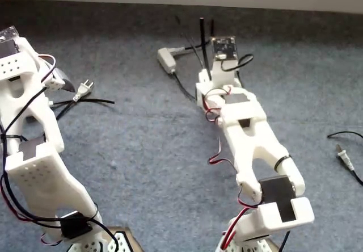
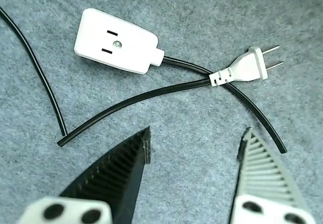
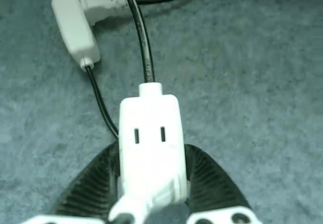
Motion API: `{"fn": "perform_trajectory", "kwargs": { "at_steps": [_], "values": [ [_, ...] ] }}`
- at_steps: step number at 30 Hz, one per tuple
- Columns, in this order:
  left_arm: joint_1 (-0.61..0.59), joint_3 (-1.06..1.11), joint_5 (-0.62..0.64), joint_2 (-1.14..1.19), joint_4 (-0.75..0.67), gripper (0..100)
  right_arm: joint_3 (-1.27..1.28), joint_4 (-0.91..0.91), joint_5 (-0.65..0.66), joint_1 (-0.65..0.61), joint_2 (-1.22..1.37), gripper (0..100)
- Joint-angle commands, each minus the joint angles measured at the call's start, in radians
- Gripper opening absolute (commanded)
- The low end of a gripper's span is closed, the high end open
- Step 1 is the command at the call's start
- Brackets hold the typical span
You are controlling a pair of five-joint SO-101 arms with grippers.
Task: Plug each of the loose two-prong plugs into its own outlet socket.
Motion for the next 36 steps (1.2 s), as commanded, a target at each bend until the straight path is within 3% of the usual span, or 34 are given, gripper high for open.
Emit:
{"fn": "perform_trajectory", "kwargs": {
  "at_steps": [1, 8, 14, 24, 31, 36],
  "values": [
    [0.016, -0.002, 0.003, -0.038, -0.012, 29, -0.085, -0.033, 0.003, 0.058, -0.062, 1.8],
    [0.019, -0.002, 0.003, -0.038, -0.012, 29, -0.234, -0.084, -0.009, 0.101, 0.044, 3.4],
    [0.015, -0.002, 0.003, -0.038, -0.012, 29, -0.547, -0.005, -0.212, 0.176, 0.314, 12.7],
    [0.015, -0.002, 0.002, -0.038, -0.012, 29, -1.122, 0.377, -0.083, 0.114, 0.657, 15.5],
    [0.015, -0.001, 0.002, -0.038, -0.012, 29, -1.362, 0.542, -0.117, 0.120, 0.751, 26.3],
    [0.015, -0.001, 0.002, -0.038, -0.012, 29, -1.471, 0.587, -0.118, 0.119, 0.777, 26.9]
  ]
}}
